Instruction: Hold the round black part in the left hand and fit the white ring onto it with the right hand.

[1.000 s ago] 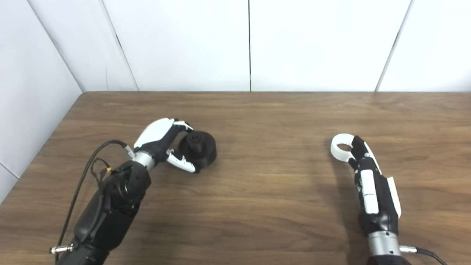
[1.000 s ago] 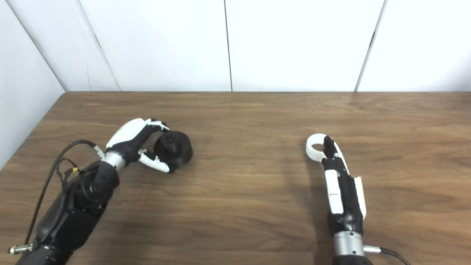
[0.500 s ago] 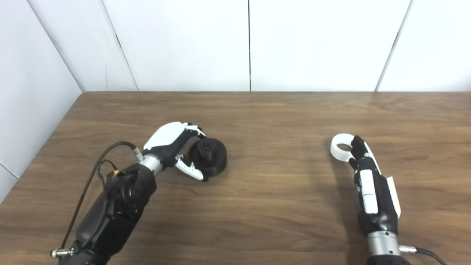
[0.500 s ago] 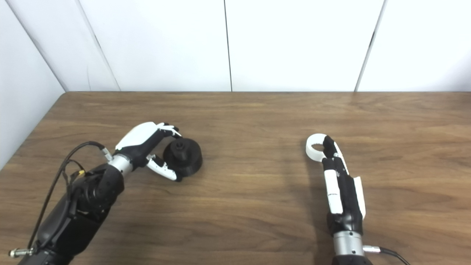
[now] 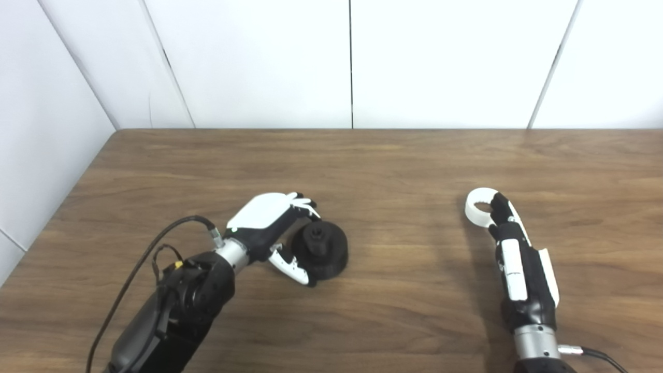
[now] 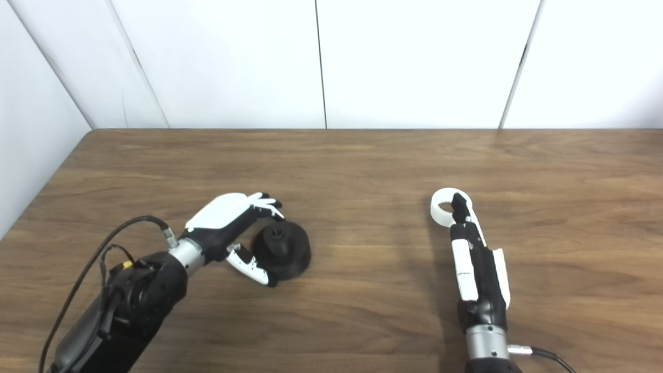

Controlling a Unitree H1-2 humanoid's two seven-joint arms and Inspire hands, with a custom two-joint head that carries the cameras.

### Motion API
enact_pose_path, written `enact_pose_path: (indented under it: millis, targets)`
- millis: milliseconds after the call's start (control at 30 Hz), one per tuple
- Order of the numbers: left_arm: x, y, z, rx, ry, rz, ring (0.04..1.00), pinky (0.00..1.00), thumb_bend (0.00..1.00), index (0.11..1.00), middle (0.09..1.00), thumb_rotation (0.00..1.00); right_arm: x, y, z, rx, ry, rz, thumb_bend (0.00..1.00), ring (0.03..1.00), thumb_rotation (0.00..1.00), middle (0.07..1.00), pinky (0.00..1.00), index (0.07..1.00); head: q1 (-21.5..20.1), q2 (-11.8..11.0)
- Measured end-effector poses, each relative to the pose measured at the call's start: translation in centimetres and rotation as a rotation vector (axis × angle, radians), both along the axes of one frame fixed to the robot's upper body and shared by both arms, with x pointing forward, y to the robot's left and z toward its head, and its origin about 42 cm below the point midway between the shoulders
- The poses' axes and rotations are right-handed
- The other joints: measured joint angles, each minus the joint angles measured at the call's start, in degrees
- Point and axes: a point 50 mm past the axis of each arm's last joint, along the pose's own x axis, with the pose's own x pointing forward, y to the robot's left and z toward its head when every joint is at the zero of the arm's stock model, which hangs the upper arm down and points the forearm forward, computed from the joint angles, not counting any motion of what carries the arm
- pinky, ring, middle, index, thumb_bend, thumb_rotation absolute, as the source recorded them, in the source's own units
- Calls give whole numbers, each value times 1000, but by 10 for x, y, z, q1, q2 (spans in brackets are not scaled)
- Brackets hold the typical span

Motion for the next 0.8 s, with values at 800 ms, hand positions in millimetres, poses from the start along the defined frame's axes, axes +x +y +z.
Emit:
enact_pose_path:
  millis: [800]
  targets:
    - [-40,-51,-2,-29,-23,-194,977,943,820,609,911,235,0,2,0,-1,11,6,635,981,970,959,990,956,-7,8]
